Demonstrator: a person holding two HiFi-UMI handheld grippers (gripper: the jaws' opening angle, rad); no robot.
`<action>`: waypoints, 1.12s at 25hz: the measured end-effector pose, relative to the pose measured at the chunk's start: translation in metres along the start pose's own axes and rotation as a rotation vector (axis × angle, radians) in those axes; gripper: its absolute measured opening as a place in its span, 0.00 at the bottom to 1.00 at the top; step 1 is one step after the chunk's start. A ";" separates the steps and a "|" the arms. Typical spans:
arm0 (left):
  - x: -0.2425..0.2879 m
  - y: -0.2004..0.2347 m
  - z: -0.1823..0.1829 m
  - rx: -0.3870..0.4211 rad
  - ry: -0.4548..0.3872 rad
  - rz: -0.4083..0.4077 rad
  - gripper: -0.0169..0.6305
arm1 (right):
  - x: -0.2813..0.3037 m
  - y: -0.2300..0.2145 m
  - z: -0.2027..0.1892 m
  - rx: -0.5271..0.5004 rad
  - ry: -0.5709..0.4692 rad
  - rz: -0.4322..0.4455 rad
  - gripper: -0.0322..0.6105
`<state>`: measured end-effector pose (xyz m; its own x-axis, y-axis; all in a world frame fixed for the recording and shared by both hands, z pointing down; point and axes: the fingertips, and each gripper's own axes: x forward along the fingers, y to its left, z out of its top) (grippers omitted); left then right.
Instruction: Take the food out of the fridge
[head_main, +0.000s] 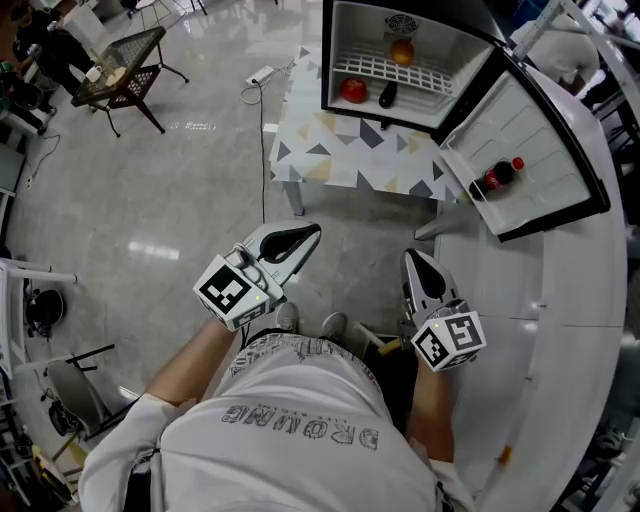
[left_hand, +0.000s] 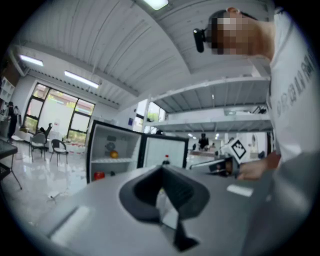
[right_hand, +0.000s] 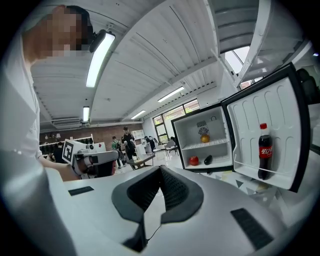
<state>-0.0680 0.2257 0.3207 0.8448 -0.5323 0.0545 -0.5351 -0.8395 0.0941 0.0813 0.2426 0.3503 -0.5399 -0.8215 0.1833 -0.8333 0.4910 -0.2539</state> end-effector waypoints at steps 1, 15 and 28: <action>0.001 -0.001 -0.001 -0.001 0.002 0.003 0.04 | -0.001 -0.001 -0.001 0.003 0.001 0.001 0.04; 0.012 -0.034 -0.011 0.003 -0.003 0.037 0.04 | -0.026 -0.020 -0.011 0.000 0.006 0.034 0.04; 0.028 -0.035 -0.015 0.001 -0.008 0.046 0.04 | -0.028 -0.040 -0.011 0.001 0.008 0.043 0.04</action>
<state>-0.0253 0.2422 0.3340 0.8193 -0.5710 0.0511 -0.5732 -0.8144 0.0902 0.1284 0.2489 0.3655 -0.5759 -0.7976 0.1796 -0.8095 0.5254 -0.2622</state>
